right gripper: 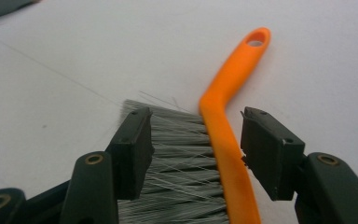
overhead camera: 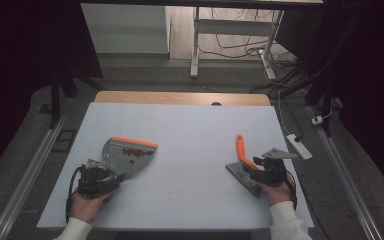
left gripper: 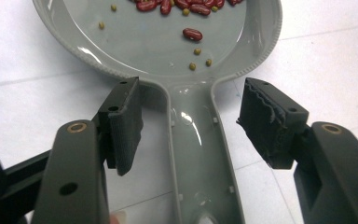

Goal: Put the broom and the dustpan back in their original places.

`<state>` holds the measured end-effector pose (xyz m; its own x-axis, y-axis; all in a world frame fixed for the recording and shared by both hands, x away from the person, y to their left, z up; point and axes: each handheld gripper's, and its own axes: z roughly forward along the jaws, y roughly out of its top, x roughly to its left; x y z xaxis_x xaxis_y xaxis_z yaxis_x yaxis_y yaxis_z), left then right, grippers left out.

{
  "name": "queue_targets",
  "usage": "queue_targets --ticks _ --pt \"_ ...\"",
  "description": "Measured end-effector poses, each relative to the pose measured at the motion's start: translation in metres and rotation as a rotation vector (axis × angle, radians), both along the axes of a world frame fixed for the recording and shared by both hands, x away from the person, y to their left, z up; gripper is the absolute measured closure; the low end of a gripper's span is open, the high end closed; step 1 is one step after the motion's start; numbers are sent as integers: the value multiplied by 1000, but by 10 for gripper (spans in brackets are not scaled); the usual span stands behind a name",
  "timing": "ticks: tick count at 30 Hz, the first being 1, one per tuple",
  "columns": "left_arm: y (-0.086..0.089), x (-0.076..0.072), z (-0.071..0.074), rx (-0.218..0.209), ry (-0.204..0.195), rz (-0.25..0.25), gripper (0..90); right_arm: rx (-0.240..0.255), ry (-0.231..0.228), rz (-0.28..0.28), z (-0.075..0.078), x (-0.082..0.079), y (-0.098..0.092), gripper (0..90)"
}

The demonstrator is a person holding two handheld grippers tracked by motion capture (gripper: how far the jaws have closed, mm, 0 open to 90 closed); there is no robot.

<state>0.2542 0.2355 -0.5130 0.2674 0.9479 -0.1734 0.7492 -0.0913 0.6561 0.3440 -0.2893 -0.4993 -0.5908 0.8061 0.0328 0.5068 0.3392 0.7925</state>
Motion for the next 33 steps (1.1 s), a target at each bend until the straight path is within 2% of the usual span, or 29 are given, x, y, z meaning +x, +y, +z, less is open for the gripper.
queue_targets --ticks 4,9,15,18,22,33 --pt "-3 -2 4 24 -41 -51 398 -6 -9 50 2 -4 5 445" --pt "-6 -1 5 7 -90 -135 398 -25 -18 102 2 -8 12 445" --pt "-14 3 6 10 -116 -235 398 -30 -10 145 0 -12 19 446" --pt "-18 8 5 20 -117 -283 398 -37 -8 175 -1 -15 23 450" --pt "-19 14 4 5 -111 -330 398 -52 -9 206 -2 -19 28 450" --pt "-21 19 0 5 -76 -345 397 -62 -19 250 -1 -27 38 450"
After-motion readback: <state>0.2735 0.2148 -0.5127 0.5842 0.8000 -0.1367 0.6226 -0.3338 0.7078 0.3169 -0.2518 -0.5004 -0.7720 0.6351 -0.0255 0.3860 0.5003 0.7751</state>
